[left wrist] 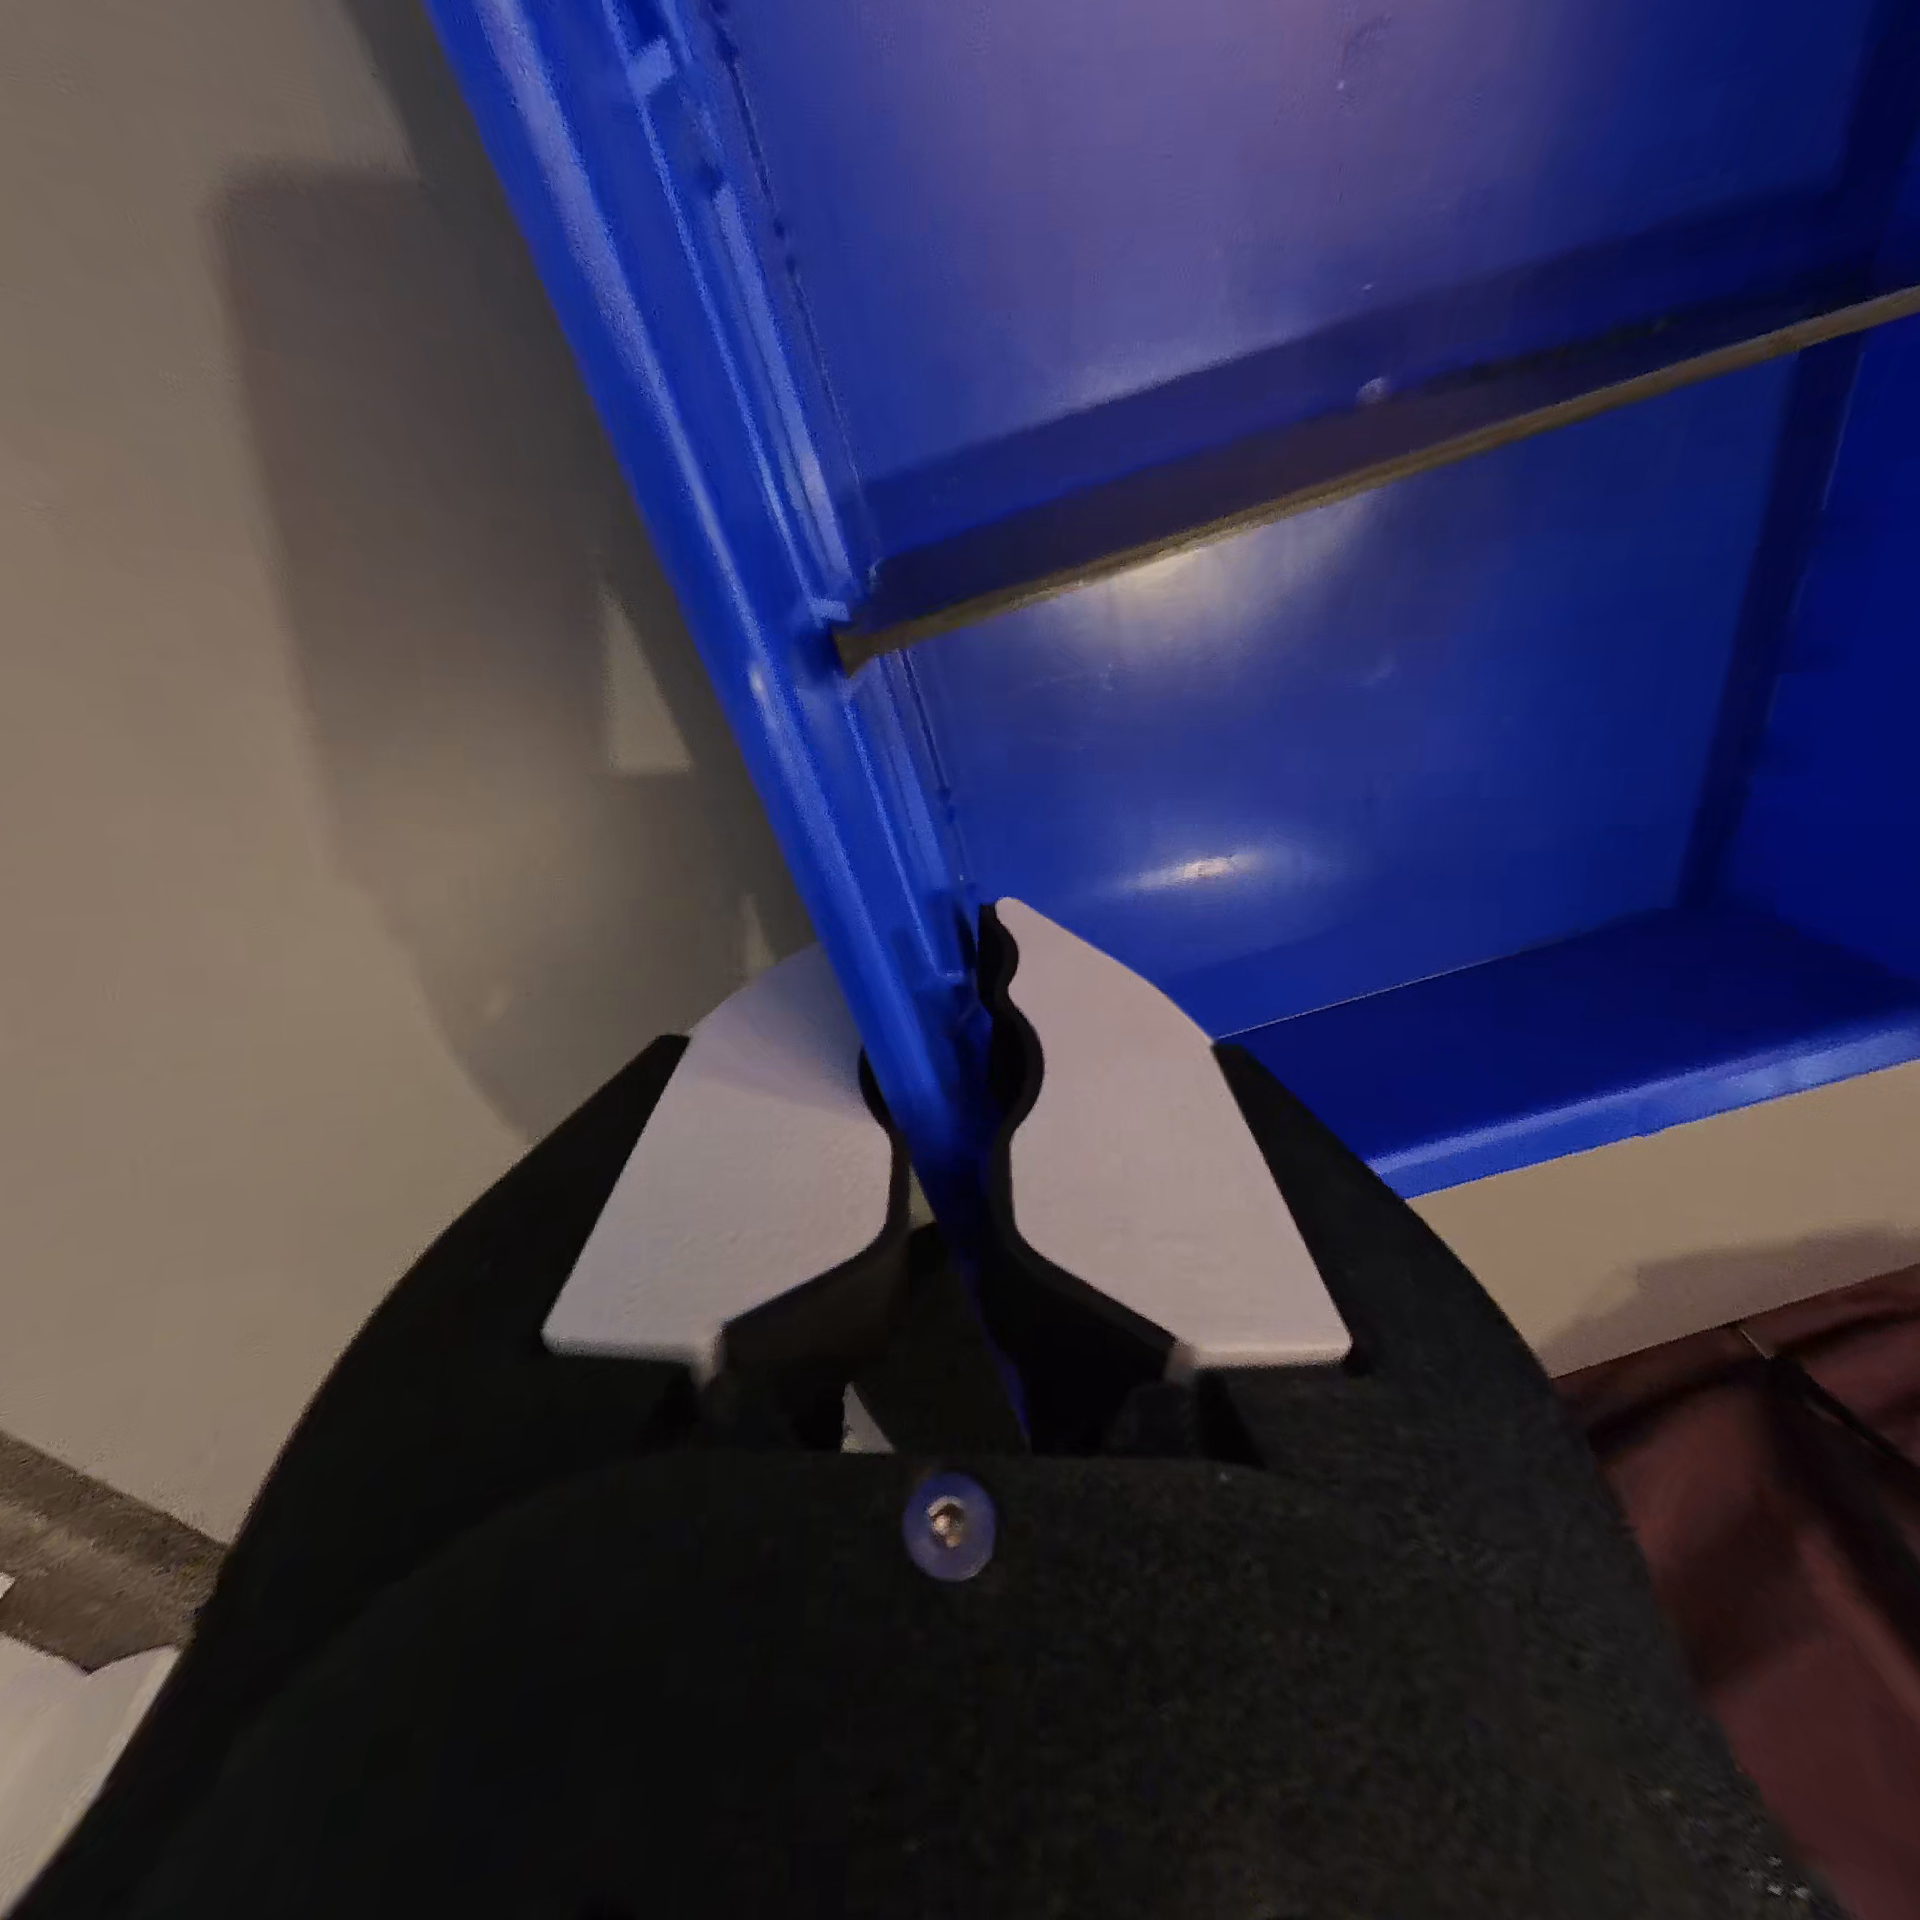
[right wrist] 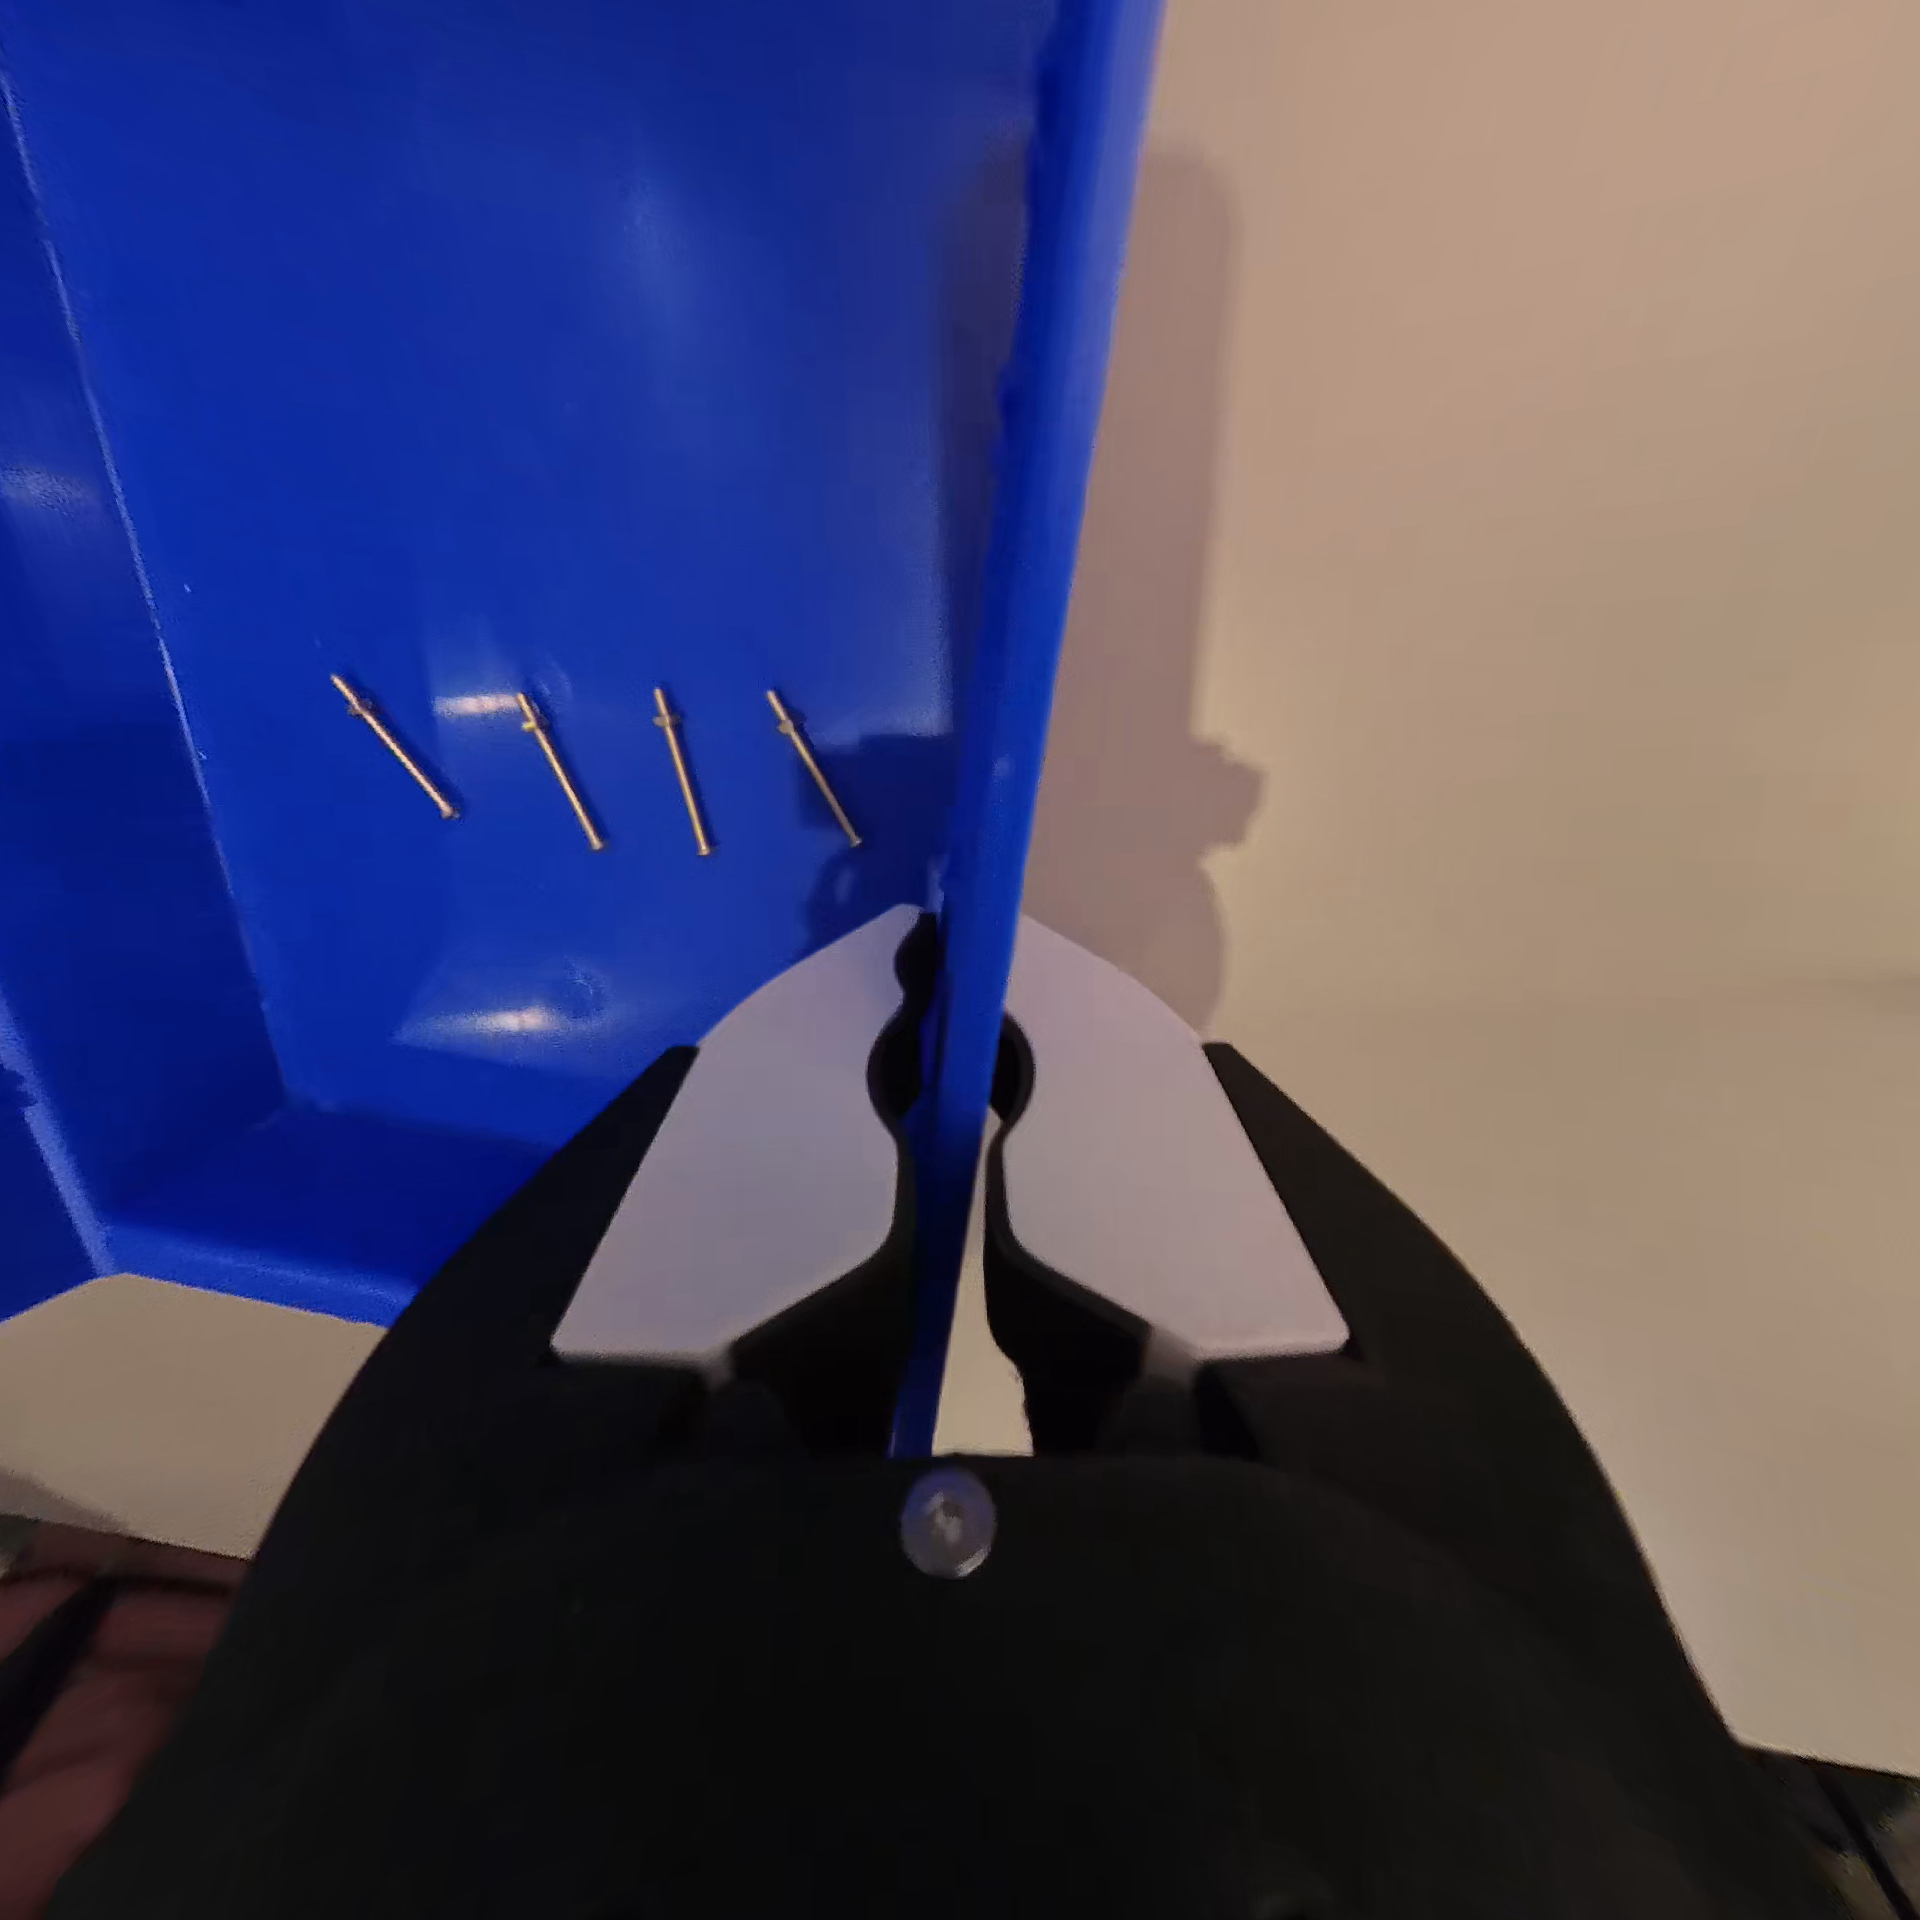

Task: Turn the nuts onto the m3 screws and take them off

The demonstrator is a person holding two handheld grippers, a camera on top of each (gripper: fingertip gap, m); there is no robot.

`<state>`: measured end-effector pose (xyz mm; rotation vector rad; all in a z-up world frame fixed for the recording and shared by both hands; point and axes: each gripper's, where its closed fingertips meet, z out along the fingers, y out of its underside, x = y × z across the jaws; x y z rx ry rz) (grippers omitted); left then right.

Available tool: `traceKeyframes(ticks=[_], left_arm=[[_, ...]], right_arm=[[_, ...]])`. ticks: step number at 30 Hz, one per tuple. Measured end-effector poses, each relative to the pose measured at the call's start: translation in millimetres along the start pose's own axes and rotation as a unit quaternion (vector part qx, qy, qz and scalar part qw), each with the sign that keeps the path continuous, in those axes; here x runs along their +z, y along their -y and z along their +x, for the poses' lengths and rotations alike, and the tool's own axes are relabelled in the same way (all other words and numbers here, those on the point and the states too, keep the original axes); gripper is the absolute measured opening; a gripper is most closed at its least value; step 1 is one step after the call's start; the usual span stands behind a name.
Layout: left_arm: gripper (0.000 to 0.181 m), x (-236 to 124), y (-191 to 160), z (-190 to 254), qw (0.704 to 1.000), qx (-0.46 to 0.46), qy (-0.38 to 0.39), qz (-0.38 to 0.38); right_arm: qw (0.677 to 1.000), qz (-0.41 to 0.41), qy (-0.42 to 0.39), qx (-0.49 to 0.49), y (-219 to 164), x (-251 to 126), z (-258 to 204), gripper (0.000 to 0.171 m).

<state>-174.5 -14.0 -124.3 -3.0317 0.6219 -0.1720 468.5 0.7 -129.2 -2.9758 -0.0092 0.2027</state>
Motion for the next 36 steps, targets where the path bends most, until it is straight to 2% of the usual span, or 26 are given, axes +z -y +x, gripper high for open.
traceKeyframes(ticks=[8,19,23,28,36], left_arm=[[0.02,4,4,35,1.0,0.013,0.011,-0.007],[0.03,10,24,67,0.998,0.047,0.019,0.027],[0.04,11,26,70,0.997,0.056,0.044,0.029],[0.045,13,33,93,0.996,0.08,0.019,0.045],[0.048,14,39,100,0.993,0.103,0.016,0.052]], right_arm=[[0.995,-0.061,0.003,-0.084,-3,6,-53,0.01],[0.984,-0.126,0.016,-0.125,-18,11,-115,0.011],[0.98,-0.136,0.02,-0.143,-21,11,-123,0.01],[0.981,-0.141,0.02,-0.135,-22,12,-129,0.01],[0.981,-0.136,0.0,-0.136,-14,14,-132,0.012]])
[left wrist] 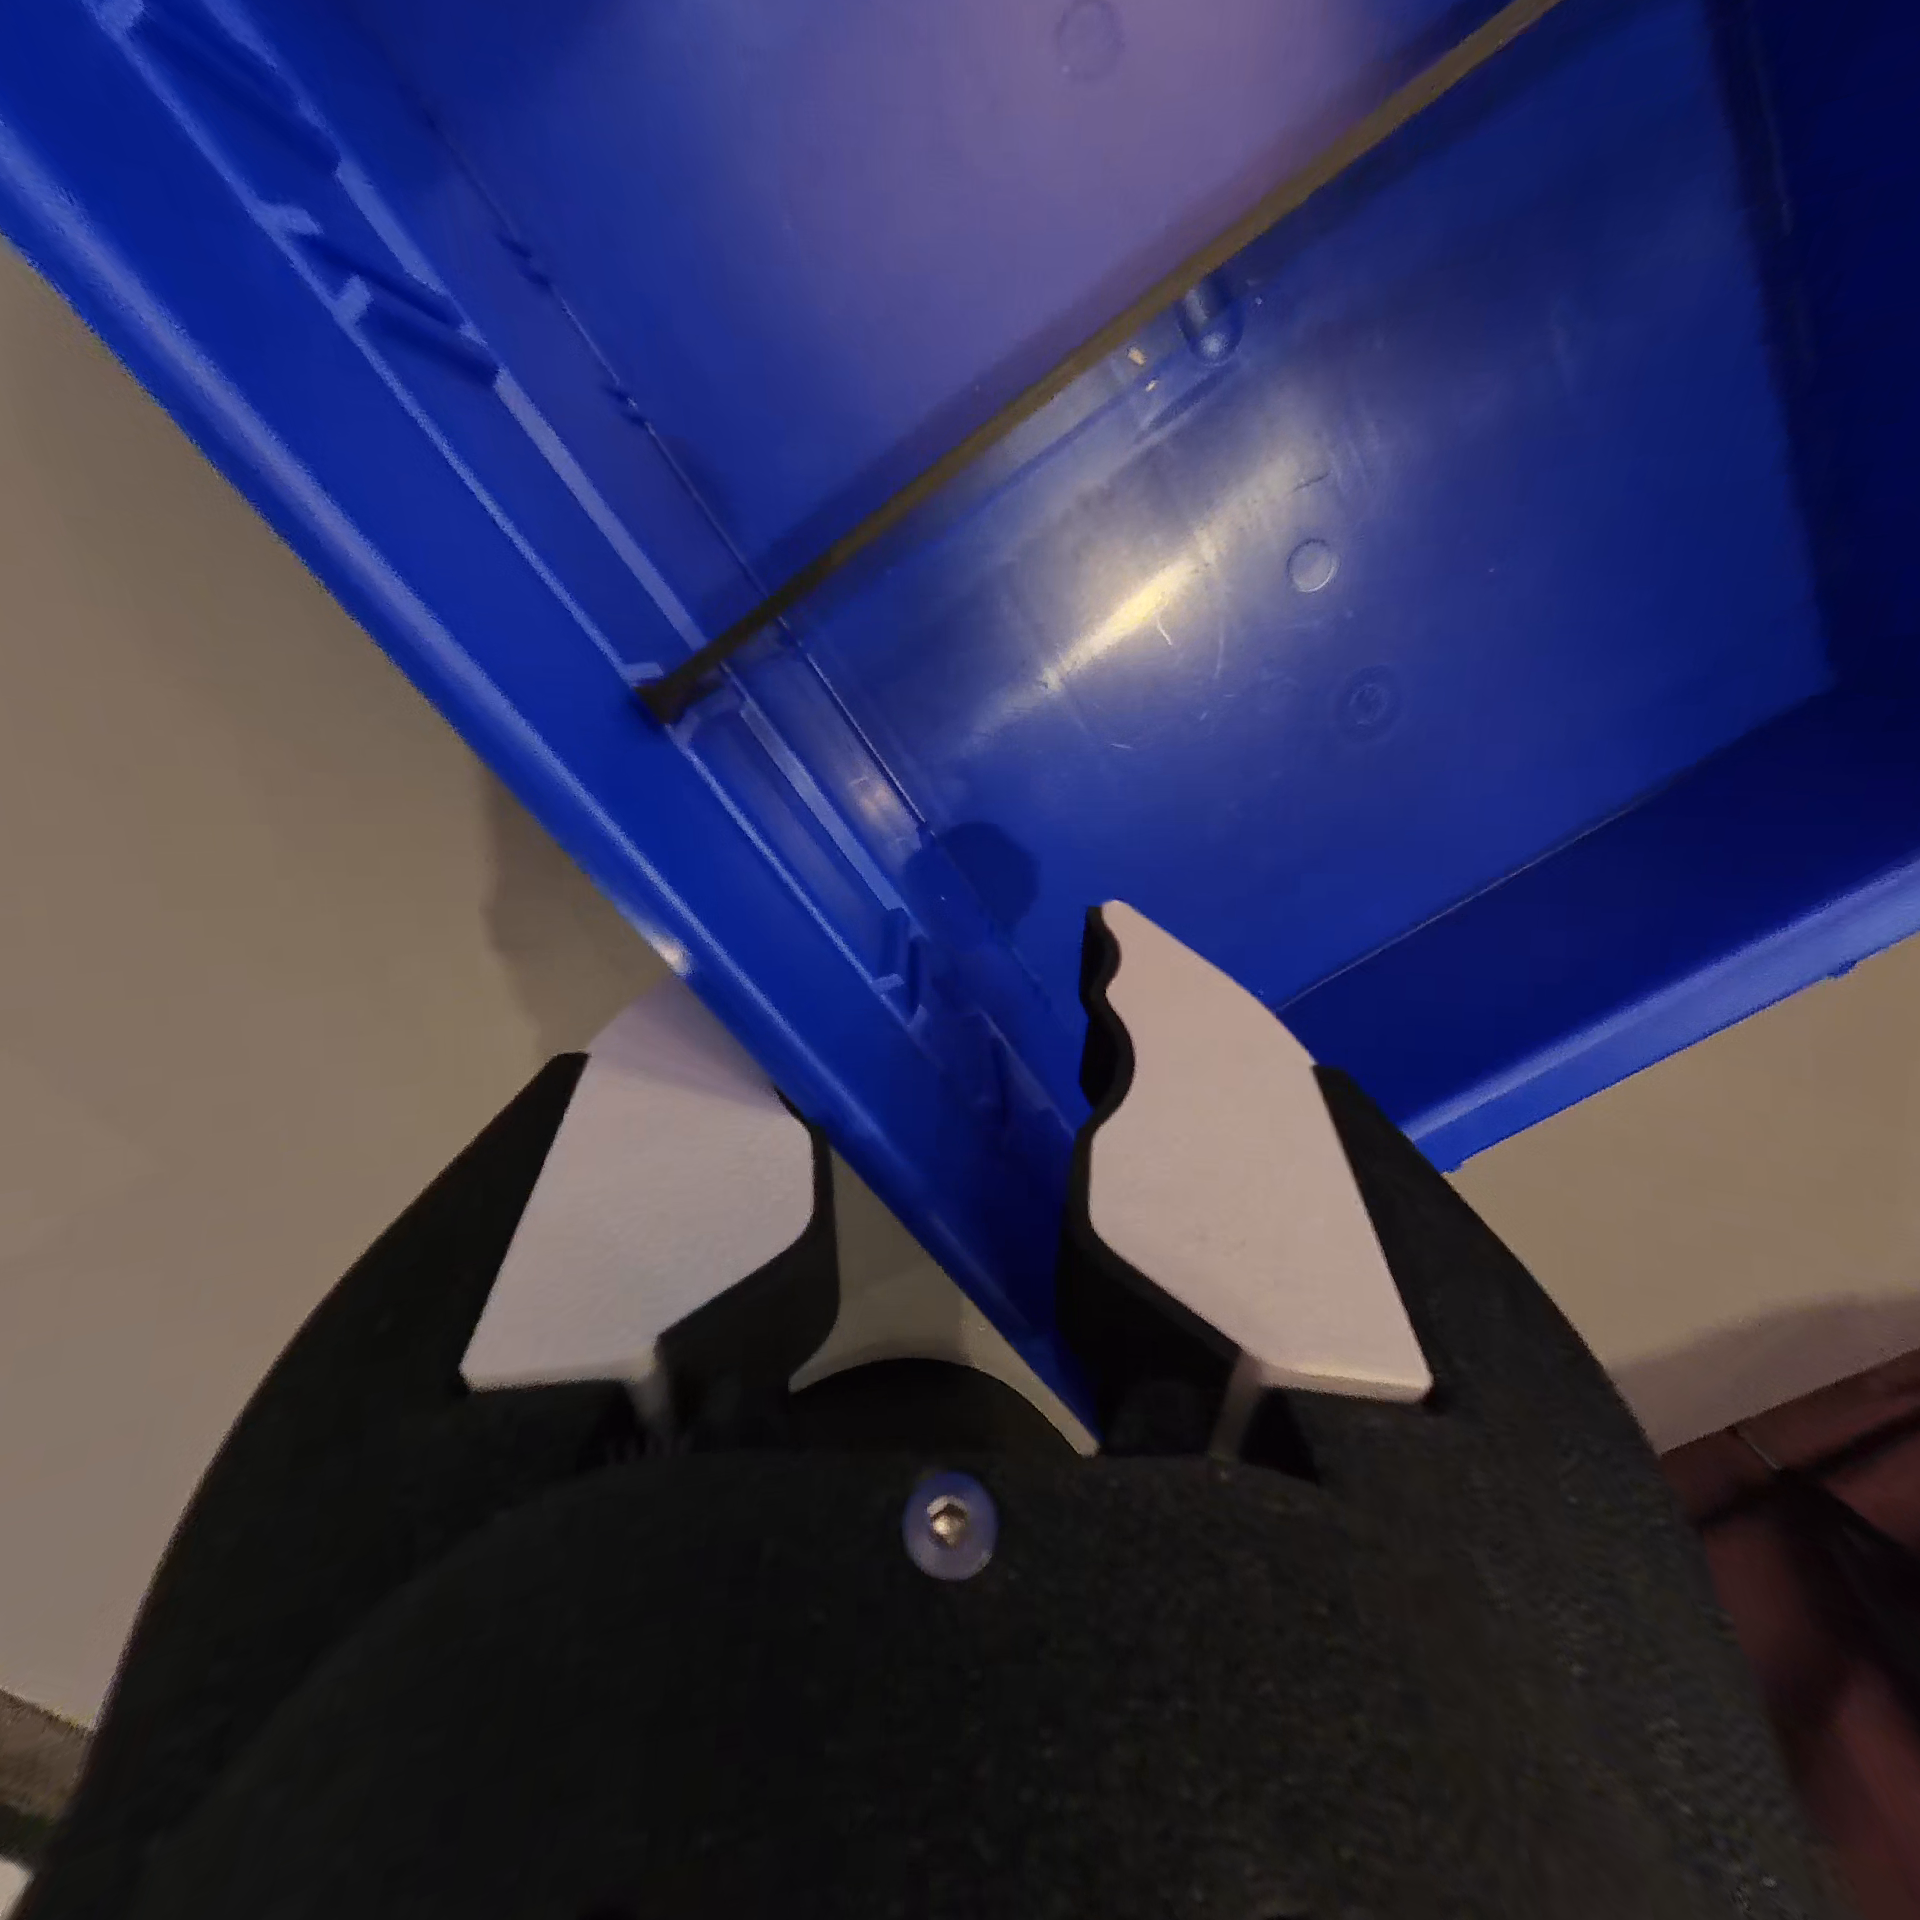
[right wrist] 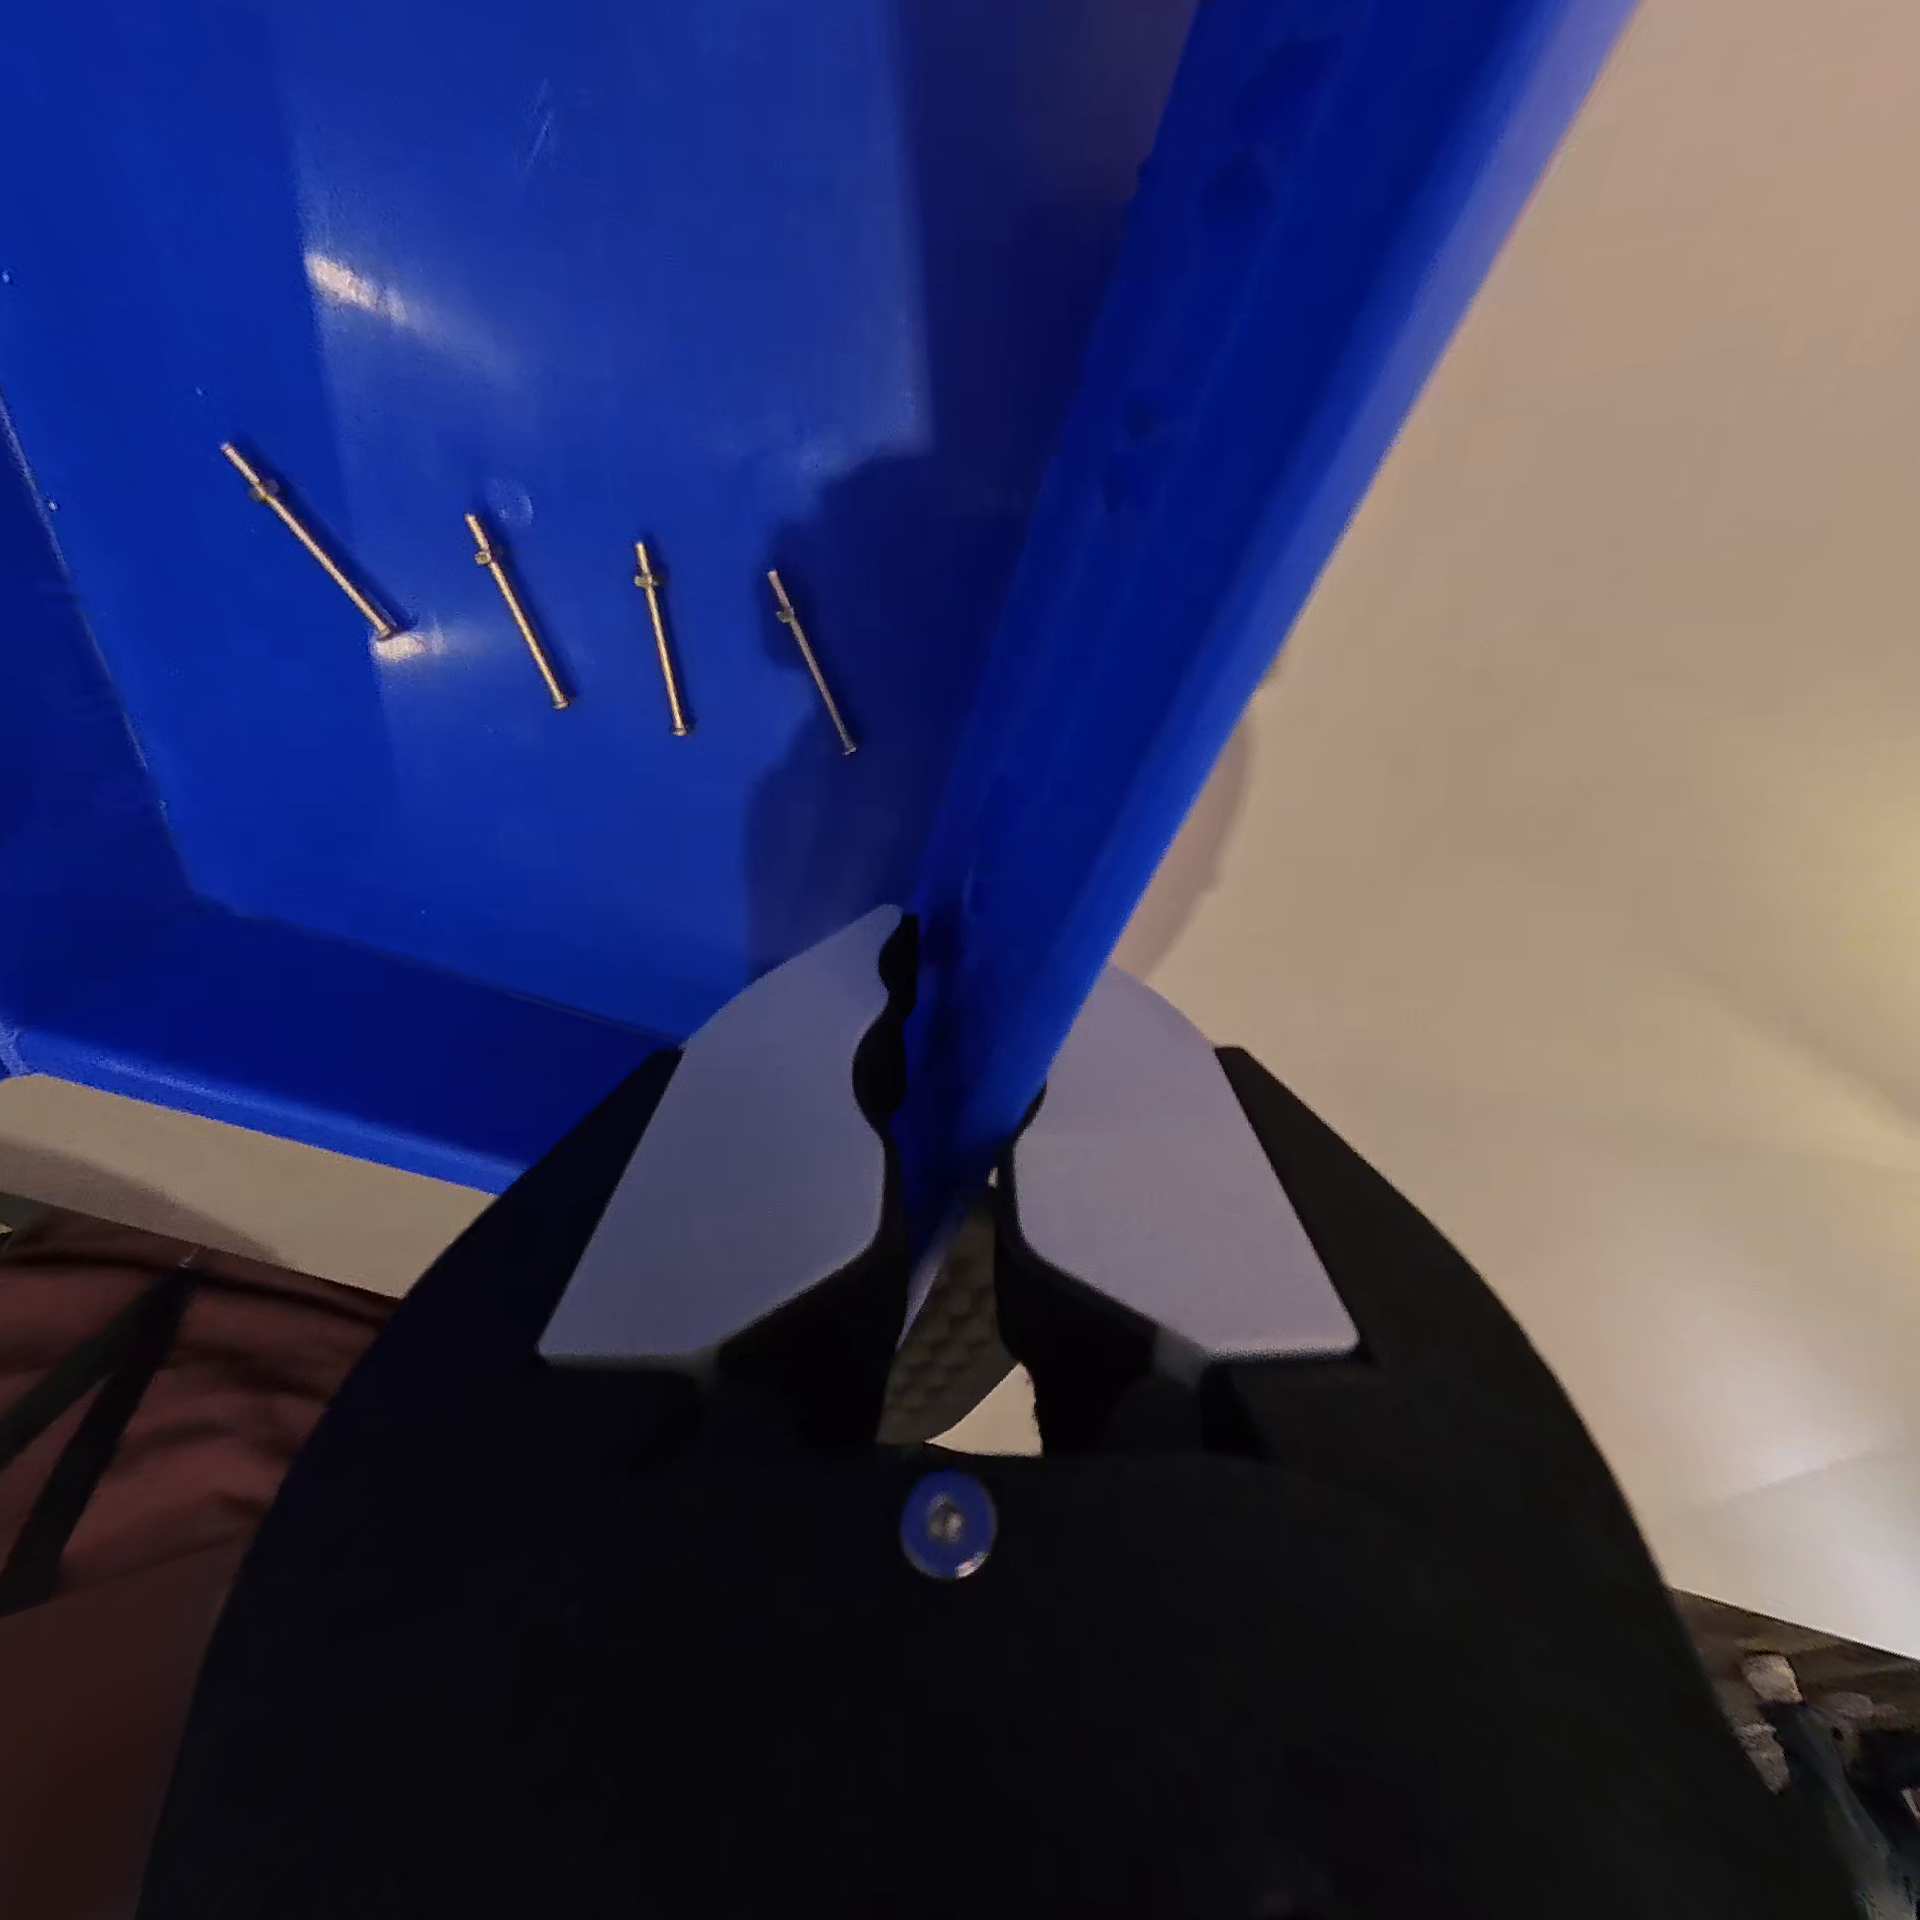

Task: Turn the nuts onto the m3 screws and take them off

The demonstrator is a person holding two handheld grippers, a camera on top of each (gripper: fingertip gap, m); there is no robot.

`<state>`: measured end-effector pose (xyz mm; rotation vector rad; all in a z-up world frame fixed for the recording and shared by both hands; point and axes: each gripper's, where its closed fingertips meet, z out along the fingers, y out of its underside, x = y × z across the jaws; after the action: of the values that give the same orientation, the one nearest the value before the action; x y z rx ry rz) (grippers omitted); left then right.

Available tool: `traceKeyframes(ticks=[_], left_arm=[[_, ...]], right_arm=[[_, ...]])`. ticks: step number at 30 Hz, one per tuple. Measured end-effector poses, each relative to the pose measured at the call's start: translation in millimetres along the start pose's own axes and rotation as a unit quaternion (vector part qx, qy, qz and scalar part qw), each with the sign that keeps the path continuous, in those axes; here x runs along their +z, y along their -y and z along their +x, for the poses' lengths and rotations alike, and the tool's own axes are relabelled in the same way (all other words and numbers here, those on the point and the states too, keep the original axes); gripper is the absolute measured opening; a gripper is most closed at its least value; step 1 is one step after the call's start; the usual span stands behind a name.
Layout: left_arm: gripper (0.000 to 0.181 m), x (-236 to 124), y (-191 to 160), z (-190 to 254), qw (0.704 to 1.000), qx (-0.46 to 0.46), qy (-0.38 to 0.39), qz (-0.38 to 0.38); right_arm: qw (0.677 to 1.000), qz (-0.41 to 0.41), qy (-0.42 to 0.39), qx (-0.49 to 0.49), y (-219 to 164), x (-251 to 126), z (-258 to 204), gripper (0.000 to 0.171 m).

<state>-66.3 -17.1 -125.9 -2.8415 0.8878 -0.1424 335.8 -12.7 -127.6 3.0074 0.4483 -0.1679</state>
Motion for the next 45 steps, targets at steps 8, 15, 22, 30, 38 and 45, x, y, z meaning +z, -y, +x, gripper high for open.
traceKeyframes(ticks=[8,15,22,30,38,45], left_arm=[[0.061,-22,-10,23,0.986,-0.019,-0.165,-0.012],[0.058,-84,-5,-21,0.986,-0.054,-0.12,0.106],[0.047,-195,15,-68,0.928,-0.039,0.018,0.369],[0.034,-250,6,-96,0.845,-0.001,0.207,0.493],[0.02,-234,-1,-105,0.872,-0.008,0.152,0.466],[0.016,-245,-17,-100,0.873,-0.004,0.123,0.472]], right_arm=[[0.999,0.006,-0.033,0.013,8,0,7,0.02],[0.998,0.021,-0.053,0.02,22,4,14,0.025],[0.999,0.012,-0.012,0.033,25,16,8,0.011],[0.998,0.026,-0.001,0.063,28,15,7,0.006],[0.997,0.006,0.016,0.079,26,16,6,0.005],[0.996,-0.009,0.039,0.084,9,13,17,0.005]])
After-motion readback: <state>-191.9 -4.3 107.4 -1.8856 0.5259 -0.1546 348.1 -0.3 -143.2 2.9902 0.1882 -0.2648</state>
